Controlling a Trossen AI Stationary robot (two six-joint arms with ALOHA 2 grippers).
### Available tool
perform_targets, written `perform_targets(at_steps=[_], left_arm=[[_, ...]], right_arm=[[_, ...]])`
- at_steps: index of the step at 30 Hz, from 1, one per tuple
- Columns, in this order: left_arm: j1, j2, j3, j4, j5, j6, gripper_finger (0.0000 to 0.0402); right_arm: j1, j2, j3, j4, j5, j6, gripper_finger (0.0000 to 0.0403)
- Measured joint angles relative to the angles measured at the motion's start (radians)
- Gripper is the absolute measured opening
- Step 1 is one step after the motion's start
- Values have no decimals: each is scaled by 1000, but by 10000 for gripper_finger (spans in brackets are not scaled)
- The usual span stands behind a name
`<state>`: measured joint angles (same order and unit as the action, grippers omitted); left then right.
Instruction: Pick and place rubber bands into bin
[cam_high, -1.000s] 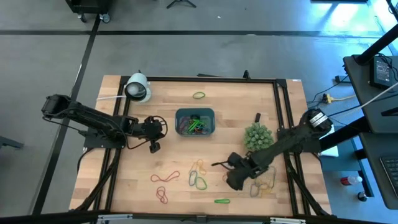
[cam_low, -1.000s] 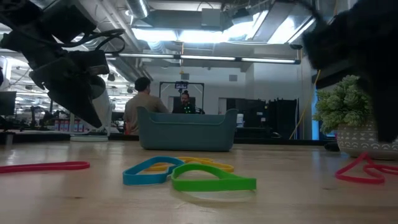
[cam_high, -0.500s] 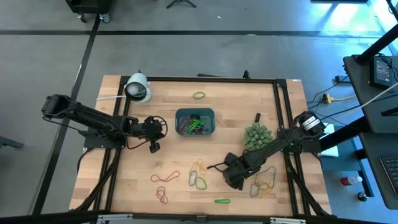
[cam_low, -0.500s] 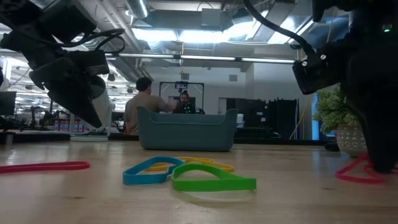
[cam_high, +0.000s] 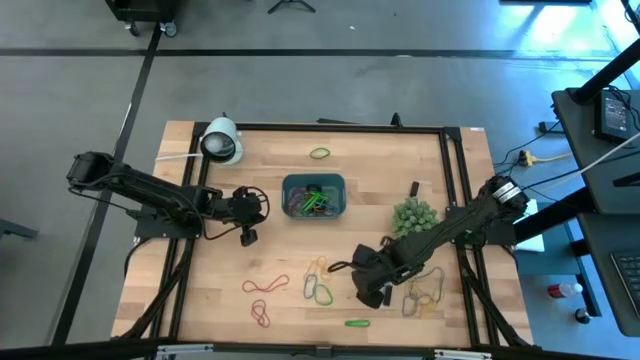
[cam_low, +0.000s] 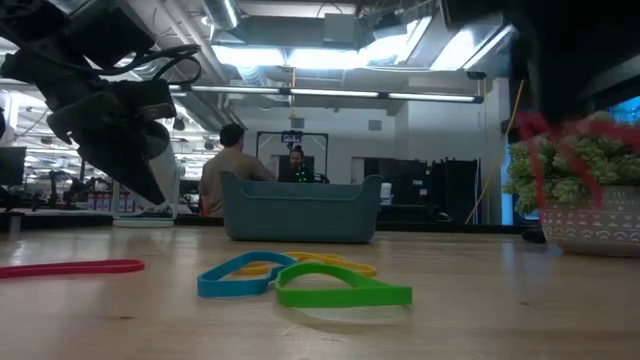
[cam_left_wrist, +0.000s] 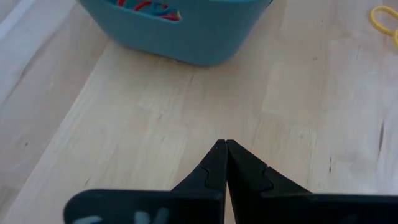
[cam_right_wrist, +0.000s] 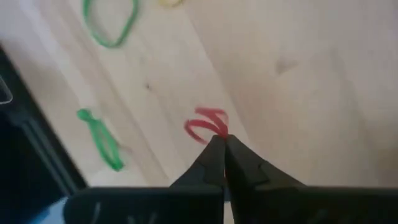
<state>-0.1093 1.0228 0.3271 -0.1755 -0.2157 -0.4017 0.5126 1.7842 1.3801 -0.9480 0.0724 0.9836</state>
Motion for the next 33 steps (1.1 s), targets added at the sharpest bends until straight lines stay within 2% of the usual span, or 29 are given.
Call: perform_targets(at_steps=[6,10,17,22,27,33], left_arm=[[0,0,0,29,-2,31,3],[0,0,0,48,0,59,1],[0,0,0,47,0,67,1],[0,0,0,46,0,68,3],[0,0,0,46,-1,68,1],[0,0,0,46,-3,83,2]], right_arm=[[-90,1,230,-226,132,-164,2],[-184,-1,335,-189,202,-341,2],[-408,10,366,-32,207,-583,1],[-539,73,366,72,191,-705,0],[-610,173,366,148,128,-779,0],[-651,308,365,162,60,-784,0]])
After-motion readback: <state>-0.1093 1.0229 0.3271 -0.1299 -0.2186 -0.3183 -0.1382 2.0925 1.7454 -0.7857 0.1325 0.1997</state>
